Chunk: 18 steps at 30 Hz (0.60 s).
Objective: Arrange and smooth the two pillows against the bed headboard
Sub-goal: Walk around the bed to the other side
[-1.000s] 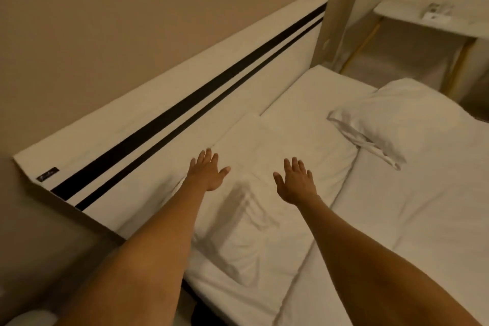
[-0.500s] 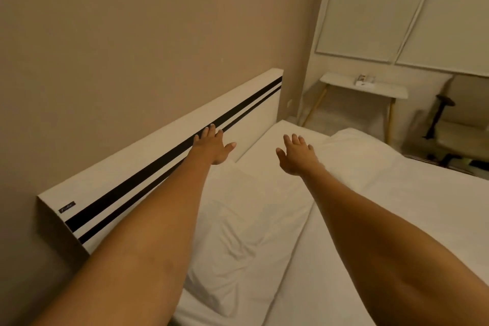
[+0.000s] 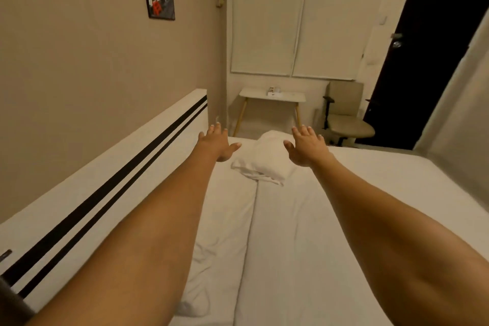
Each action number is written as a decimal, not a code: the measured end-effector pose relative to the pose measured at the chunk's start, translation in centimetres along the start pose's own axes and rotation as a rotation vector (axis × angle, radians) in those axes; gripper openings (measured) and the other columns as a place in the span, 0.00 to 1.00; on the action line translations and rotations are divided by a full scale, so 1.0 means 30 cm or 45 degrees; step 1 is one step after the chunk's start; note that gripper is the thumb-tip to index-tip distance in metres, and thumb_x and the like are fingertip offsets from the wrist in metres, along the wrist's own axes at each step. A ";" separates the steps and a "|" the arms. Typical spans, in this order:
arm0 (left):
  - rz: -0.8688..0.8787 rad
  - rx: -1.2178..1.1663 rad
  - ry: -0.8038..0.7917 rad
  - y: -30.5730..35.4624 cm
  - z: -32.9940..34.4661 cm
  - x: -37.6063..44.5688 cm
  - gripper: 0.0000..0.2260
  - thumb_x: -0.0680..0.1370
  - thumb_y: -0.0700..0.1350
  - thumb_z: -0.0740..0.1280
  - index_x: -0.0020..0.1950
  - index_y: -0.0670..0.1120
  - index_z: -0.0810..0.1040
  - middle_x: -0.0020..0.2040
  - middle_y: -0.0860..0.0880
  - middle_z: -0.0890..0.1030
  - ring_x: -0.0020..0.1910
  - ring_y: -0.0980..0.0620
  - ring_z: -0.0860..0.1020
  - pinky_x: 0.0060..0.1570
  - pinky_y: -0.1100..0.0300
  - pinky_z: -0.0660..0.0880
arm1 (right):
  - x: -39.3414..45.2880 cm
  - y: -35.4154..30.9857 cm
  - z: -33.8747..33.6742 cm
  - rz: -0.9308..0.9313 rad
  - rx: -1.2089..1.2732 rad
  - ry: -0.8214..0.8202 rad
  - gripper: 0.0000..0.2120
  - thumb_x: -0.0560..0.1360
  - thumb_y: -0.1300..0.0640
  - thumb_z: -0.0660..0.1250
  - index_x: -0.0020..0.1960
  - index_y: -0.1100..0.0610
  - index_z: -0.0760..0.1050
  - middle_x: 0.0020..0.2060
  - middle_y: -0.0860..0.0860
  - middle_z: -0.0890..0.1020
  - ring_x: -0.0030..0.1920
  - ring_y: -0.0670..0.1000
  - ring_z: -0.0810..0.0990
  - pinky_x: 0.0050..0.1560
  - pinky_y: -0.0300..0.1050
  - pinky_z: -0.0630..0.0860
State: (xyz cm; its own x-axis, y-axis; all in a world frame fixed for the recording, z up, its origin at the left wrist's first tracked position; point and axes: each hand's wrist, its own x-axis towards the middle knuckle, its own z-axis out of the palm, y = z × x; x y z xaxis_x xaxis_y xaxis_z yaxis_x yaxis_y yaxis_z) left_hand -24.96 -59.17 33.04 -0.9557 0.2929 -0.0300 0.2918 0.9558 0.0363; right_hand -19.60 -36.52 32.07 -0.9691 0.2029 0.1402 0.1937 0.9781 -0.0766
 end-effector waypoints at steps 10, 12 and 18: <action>0.392 0.056 0.008 0.583 0.003 -0.150 0.33 0.82 0.61 0.48 0.80 0.43 0.47 0.80 0.44 0.43 0.79 0.45 0.43 0.76 0.45 0.45 | -0.449 0.511 -0.125 0.391 -0.052 0.032 0.30 0.82 0.44 0.49 0.80 0.55 0.47 0.79 0.56 0.50 0.79 0.57 0.47 0.76 0.58 0.50; 0.479 0.071 0.017 0.739 0.004 -0.194 0.33 0.82 0.61 0.48 0.80 0.43 0.47 0.80 0.43 0.43 0.79 0.45 0.43 0.76 0.45 0.45 | -0.553 0.640 -0.157 0.467 -0.069 0.040 0.30 0.83 0.44 0.49 0.80 0.55 0.47 0.79 0.56 0.49 0.79 0.57 0.46 0.76 0.58 0.49; 0.742 0.045 0.022 1.330 0.031 -0.381 0.33 0.82 0.61 0.48 0.80 0.43 0.47 0.80 0.43 0.44 0.79 0.45 0.43 0.76 0.45 0.46 | -0.918 1.113 -0.244 0.732 -0.108 0.031 0.30 0.82 0.44 0.48 0.79 0.56 0.46 0.79 0.57 0.49 0.79 0.57 0.46 0.76 0.58 0.48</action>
State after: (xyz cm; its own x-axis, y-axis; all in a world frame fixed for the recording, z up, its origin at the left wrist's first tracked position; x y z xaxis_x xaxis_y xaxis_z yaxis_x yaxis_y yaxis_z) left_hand -2.36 -24.36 33.91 -0.6376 0.7704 0.0017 0.7704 0.6375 0.0088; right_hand 14.68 -9.12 32.86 -0.7008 0.7028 0.1224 0.7006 0.7103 -0.0677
